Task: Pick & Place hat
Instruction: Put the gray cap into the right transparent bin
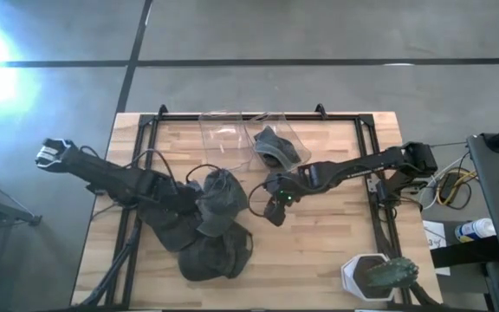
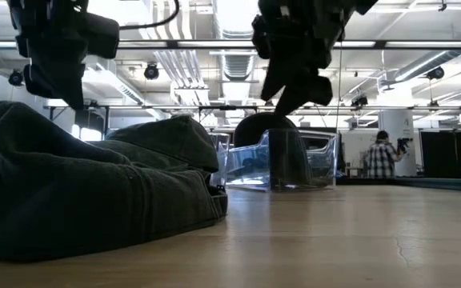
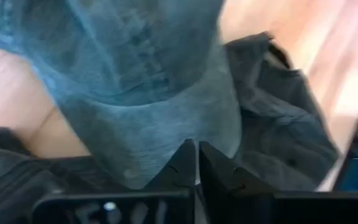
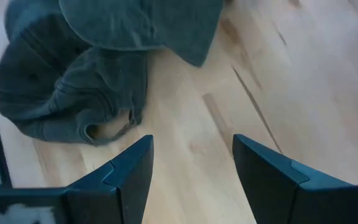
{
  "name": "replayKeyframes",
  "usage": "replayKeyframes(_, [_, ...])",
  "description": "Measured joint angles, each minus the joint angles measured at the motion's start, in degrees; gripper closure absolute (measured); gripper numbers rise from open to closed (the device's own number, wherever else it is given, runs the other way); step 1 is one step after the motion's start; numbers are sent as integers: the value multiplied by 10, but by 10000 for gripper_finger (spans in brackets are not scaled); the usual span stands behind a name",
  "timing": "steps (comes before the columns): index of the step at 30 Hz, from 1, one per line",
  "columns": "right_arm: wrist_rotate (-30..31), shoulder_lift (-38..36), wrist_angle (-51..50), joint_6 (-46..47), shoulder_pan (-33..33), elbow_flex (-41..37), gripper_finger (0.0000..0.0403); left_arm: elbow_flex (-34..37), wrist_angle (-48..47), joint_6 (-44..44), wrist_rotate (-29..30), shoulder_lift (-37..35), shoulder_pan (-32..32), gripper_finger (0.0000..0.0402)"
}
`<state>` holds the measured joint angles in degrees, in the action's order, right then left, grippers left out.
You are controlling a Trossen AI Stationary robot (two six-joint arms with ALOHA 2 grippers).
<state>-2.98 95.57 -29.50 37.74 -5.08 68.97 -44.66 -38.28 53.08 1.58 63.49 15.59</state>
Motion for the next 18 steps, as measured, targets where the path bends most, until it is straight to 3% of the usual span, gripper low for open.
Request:
replayKeyframes(11, [-80, 82, 136, 79, 0, -9, 188, 0, -19, -10, 13, 65, 2, 264])
replayKeyframes(18, [-63, 135, 245, 116, -2, -8, 188, 0, -16, -29, -8, 102, 8, 248])
